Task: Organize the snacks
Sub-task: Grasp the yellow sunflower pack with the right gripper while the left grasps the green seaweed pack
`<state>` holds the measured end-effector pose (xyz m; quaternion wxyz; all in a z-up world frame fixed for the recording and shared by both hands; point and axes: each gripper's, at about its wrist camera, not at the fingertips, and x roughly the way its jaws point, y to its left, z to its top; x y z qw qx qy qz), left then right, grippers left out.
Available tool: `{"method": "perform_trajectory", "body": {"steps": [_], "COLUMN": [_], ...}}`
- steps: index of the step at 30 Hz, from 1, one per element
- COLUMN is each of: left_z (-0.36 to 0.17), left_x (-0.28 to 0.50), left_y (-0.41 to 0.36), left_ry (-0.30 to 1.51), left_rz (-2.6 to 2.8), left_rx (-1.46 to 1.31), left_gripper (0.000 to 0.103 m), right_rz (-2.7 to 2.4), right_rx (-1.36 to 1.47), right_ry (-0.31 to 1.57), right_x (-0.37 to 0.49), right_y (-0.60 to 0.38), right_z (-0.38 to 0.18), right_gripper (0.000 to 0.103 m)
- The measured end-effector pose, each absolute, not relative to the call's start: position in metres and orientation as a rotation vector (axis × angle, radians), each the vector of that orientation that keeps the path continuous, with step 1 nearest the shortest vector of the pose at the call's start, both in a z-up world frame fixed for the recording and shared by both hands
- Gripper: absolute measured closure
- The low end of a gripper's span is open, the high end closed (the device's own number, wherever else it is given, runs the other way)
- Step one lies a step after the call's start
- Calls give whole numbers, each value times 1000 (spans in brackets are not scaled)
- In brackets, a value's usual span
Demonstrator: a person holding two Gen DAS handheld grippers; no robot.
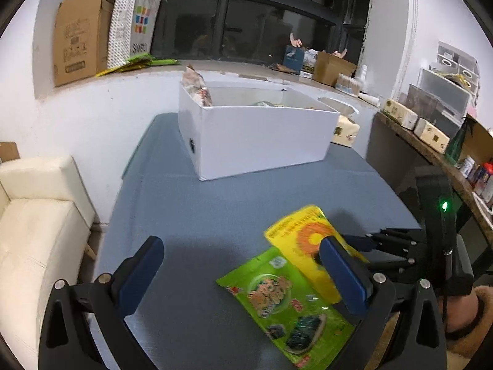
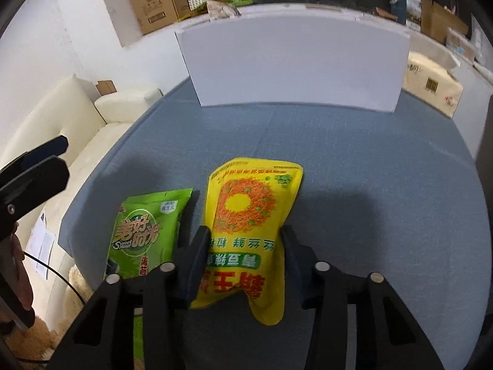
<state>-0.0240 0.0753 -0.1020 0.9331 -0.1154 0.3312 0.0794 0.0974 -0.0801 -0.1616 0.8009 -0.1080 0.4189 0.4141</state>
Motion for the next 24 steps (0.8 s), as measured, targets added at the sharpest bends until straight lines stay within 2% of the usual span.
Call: {"method": "perform_trajectory", "body": {"steps": [1,8,11,12,14,21,22,23,24], "left_z": [-103,-123,-131,-135,-141,-169,-173,-171,-168], "left_x": [-22,-9,-3,1,7,21,22,21,22], "left_y": [72,46,37,32,27,17,19,18,17], "left_ry": [694,807,848,864,892,985,996,971,954], "left_rz": [156,136,122,121,130,179,164,159,156], "left_rx": [-239,-206,-219,-206,-191,-132,-145,-123,-105], "left_gripper": [0,0,0,0,0,0,5,21,30], "right_rz": [892,865,856,852,838,795,787,771,758], "right_rx": [-218,-187,-126,-105,-81,-32,-21,-17,-15], "right_ry": [892,865,844,840,822,851,856,858,855], "right_x": [99,106,110,112,115,125,128,129,129], "right_y": [-84,-104,-124,-129,-142,-160,-164,-166,-169], "right_z": [-158,-149,-142,-140,-133,-145,-146,-146,-145], "right_gripper": [74,81,87,96,103,103,97,88,54]}}
